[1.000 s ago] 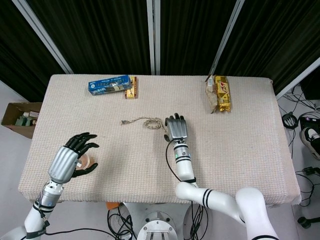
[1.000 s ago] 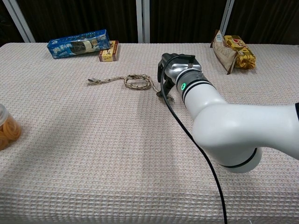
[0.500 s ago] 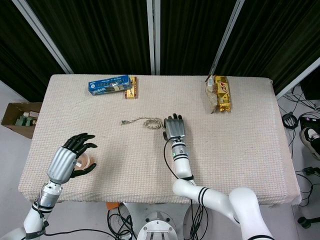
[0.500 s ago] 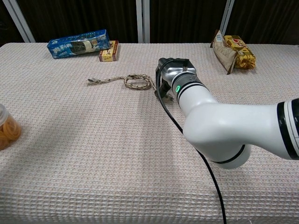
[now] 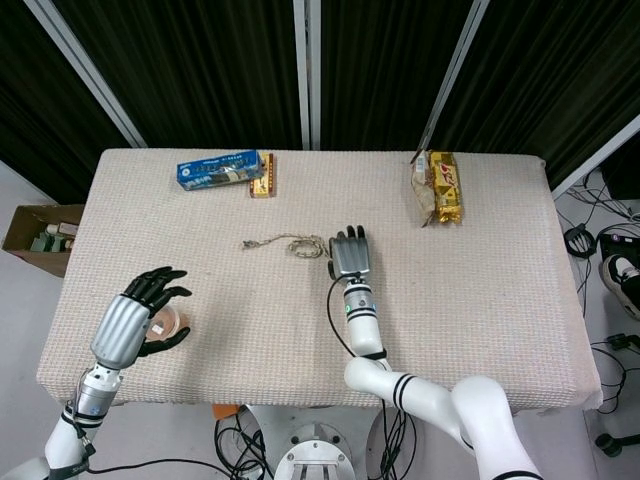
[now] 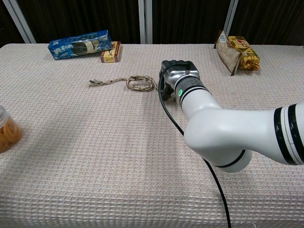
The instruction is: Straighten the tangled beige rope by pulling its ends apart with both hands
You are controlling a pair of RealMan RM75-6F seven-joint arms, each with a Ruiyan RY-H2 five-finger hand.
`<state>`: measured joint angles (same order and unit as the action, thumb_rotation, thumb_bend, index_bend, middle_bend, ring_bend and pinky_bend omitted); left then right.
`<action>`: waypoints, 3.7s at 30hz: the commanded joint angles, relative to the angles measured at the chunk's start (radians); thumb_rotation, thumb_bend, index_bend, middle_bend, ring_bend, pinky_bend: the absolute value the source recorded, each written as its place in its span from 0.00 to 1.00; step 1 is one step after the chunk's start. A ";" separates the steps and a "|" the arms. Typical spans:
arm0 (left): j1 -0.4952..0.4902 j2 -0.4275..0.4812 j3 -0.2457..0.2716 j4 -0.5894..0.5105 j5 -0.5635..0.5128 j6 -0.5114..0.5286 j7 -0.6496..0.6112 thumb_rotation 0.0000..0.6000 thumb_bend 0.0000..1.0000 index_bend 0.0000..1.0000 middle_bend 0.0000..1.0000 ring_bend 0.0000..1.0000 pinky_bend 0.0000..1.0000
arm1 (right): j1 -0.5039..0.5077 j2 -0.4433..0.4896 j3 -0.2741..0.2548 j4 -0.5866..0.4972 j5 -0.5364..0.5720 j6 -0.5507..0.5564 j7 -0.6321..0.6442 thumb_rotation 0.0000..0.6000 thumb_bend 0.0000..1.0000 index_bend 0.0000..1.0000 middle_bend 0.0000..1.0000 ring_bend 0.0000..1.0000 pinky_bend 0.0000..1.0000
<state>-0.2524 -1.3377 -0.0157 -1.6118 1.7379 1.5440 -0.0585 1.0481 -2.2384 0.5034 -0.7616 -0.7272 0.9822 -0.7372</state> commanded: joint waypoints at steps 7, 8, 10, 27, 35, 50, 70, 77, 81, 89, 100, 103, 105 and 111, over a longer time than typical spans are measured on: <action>0.003 0.001 0.002 -0.001 0.002 0.006 -0.002 1.00 0.19 0.36 0.21 0.16 0.23 | 0.004 -0.020 -0.020 0.036 -0.043 0.007 0.012 1.00 0.35 0.53 0.25 0.02 0.00; 0.004 0.002 0.002 -0.001 0.001 0.007 -0.003 1.00 0.19 0.36 0.21 0.16 0.23 | 0.002 -0.022 -0.024 0.040 -0.051 0.007 0.018 1.00 0.35 0.53 0.22 0.01 0.00; 0.004 0.002 0.003 0.000 0.001 0.007 -0.005 1.00 0.19 0.36 0.21 0.16 0.23 | -0.001 -0.026 -0.028 0.049 -0.059 0.004 0.027 1.00 0.35 0.52 0.20 0.00 0.00; 0.011 0.004 0.009 0.002 0.004 0.014 -0.011 1.00 0.19 0.36 0.21 0.16 0.23 | -0.002 -0.031 -0.070 0.063 -0.089 0.019 0.076 1.00 0.44 0.60 0.18 0.00 0.00; -0.012 0.020 -0.009 0.000 -0.019 -0.023 -0.017 1.00 0.19 0.35 0.21 0.16 0.23 | -0.037 0.023 -0.101 -0.009 -0.170 0.098 0.058 1.00 0.48 0.63 0.19 0.00 0.00; -0.243 -0.040 -0.191 0.034 -0.259 -0.354 0.015 1.00 0.19 0.37 0.21 0.16 0.23 | -0.144 0.327 -0.153 -0.362 -0.289 0.188 -0.032 1.00 0.48 0.64 0.20 0.00 0.00; -0.678 -0.544 -0.364 0.678 -0.797 -0.779 0.272 1.00 0.27 0.46 0.19 0.10 0.18 | -0.172 0.430 -0.129 -0.375 -0.244 0.182 -0.035 1.00 0.48 0.65 0.20 0.00 0.00; -0.726 -0.644 -0.355 0.843 -0.811 -0.796 0.295 1.00 0.31 0.47 0.19 0.10 0.18 | -0.177 0.428 -0.133 -0.354 -0.231 0.173 -0.016 1.00 0.48 0.65 0.20 0.00 0.00; -0.737 -0.680 -0.356 0.907 -0.813 -0.802 0.292 1.00 0.34 0.48 0.18 0.09 0.15 | -0.177 0.424 -0.134 -0.343 -0.226 0.166 -0.006 1.00 0.48 0.65 0.20 0.00 0.00; -0.747 -0.723 -0.355 0.985 -0.796 -0.819 0.260 1.00 0.38 0.50 0.16 0.08 0.14 | -0.176 0.415 -0.140 -0.330 -0.222 0.155 0.007 1.00 0.48 0.65 0.20 0.00 0.00; -0.743 -0.742 -0.352 1.037 -0.776 -0.826 0.251 1.00 0.44 0.54 0.16 0.08 0.14 | -0.183 0.414 -0.144 -0.327 -0.219 0.157 0.017 1.00 0.48 0.65 0.20 0.00 0.00; -0.732 -0.741 -0.349 1.044 -0.762 -0.806 0.243 1.00 0.45 0.55 0.17 0.08 0.14 | -0.189 0.423 -0.142 -0.339 -0.217 0.161 0.023 1.00 0.48 0.65 0.20 0.00 0.00; -0.712 -0.731 -0.347 1.032 -0.745 -0.775 0.211 1.00 0.47 0.58 0.18 0.08 0.14 | -0.201 0.438 -0.144 -0.360 -0.219 0.167 0.033 1.00 0.48 0.65 0.20 0.00 0.00; -0.589 -0.624 -0.300 0.904 -0.667 -0.654 0.109 1.00 0.48 0.60 0.19 0.08 0.14 | -0.270 0.530 -0.166 -0.464 -0.241 0.210 0.070 1.00 0.48 0.65 0.20 0.00 0.00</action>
<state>-0.8978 -2.0134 -0.3409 -0.6479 1.0342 0.8359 0.0941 0.8034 -1.7394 0.3480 -1.1937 -0.9583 1.1748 -0.6819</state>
